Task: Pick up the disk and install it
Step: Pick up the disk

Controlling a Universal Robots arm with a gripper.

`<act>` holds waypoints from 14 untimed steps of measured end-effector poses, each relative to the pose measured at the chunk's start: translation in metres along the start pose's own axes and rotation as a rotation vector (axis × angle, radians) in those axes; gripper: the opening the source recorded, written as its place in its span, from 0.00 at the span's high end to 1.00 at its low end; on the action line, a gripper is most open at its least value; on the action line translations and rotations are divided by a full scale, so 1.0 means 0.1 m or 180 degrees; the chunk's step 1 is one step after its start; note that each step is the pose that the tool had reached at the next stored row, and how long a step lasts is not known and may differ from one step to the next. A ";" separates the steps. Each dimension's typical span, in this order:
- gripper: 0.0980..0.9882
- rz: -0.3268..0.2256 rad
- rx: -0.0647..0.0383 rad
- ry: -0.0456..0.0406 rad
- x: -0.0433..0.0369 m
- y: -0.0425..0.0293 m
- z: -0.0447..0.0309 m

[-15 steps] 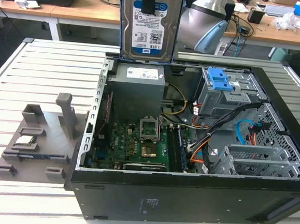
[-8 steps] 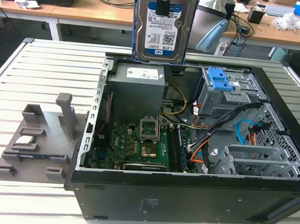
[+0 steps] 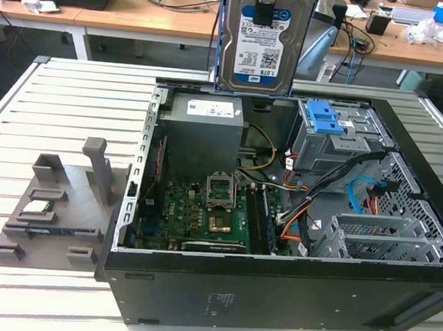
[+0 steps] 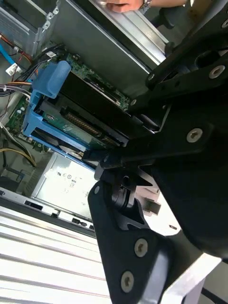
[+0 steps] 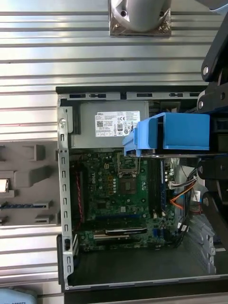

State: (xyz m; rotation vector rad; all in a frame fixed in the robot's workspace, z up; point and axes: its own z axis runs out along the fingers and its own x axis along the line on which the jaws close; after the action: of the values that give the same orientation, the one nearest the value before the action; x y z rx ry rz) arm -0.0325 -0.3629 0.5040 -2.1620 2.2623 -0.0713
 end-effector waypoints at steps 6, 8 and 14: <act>0.71 0.0000 0.0000 0.0000 -0.008 -0.191 0.008; 0.71 0.0000 0.0000 0.0000 -0.013 -0.280 0.011; 0.71 0.0000 0.0000 0.0000 -0.023 -0.495 0.020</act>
State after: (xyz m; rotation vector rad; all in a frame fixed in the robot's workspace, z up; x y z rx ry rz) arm 0.0171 -0.3629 0.5040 -2.1619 2.2624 -0.0714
